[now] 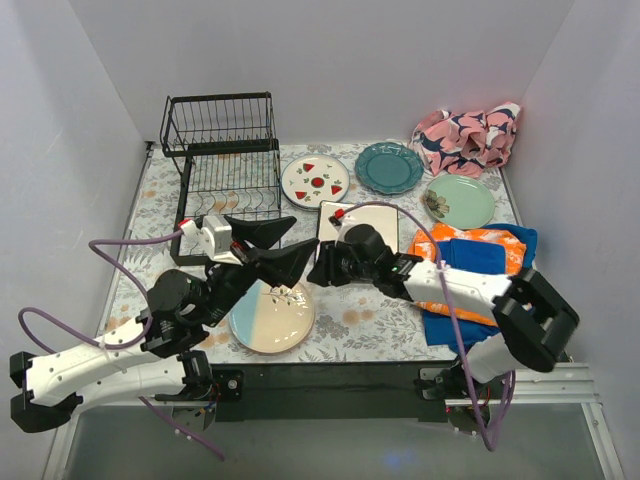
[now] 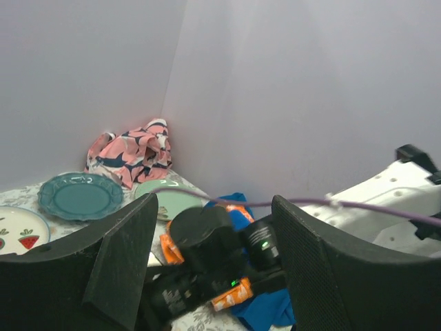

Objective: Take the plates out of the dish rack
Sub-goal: Place the plate at the center of the board, then reset both arms

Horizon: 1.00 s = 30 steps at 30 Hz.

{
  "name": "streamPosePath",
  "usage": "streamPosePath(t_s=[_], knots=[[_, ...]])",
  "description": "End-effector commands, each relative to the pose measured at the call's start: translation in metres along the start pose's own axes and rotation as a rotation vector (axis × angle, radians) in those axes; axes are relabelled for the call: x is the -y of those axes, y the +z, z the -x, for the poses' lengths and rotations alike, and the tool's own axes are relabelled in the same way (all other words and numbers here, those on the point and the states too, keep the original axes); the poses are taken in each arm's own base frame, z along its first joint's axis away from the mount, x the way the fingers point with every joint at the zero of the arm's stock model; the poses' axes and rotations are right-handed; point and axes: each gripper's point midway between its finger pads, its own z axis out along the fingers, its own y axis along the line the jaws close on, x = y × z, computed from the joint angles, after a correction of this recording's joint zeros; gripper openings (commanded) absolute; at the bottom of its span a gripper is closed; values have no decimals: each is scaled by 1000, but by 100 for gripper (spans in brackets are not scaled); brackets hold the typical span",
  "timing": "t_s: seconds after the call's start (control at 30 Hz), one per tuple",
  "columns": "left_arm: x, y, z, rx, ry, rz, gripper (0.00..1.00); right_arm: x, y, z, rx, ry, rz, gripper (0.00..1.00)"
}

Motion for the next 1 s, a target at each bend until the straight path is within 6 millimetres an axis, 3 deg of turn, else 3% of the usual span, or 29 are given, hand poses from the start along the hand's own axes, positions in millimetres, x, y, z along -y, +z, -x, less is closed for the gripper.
streamPosePath(t_s=[0.0, 0.03, 0.07, 0.13, 0.17, 0.3, 0.4, 0.63, 0.97], knots=[[-7, -3, -9, -47, 4, 37, 65, 7, -57, 54, 218, -135, -145, 53], [-9, -6, -11, -52, 0, 41, 65, 10, -69, 60, 249, -149, -175, 60], [-12, -9, -18, -74, 1, 54, 65, 19, -81, 59, 244, -159, -232, 81], [-20, -15, -33, -105, -8, 83, 65, 18, -118, 83, 360, -171, -293, 98], [-25, -20, -37, -118, -7, 102, 66, 14, -139, 88, 395, -171, -301, 98], [-45, -36, -67, -193, -1, 181, 68, 21, -183, 93, 481, -171, -358, 99], [-51, -48, -92, -251, -12, 192, 70, 21, -202, 87, 498, -165, -354, 98], [-39, -55, -132, -358, -71, 126, 70, 14, -215, 79, 510, -162, -294, 98], [-30, -43, -132, -354, -78, 92, 71, 20, -225, 80, 546, -175, -319, 98]])
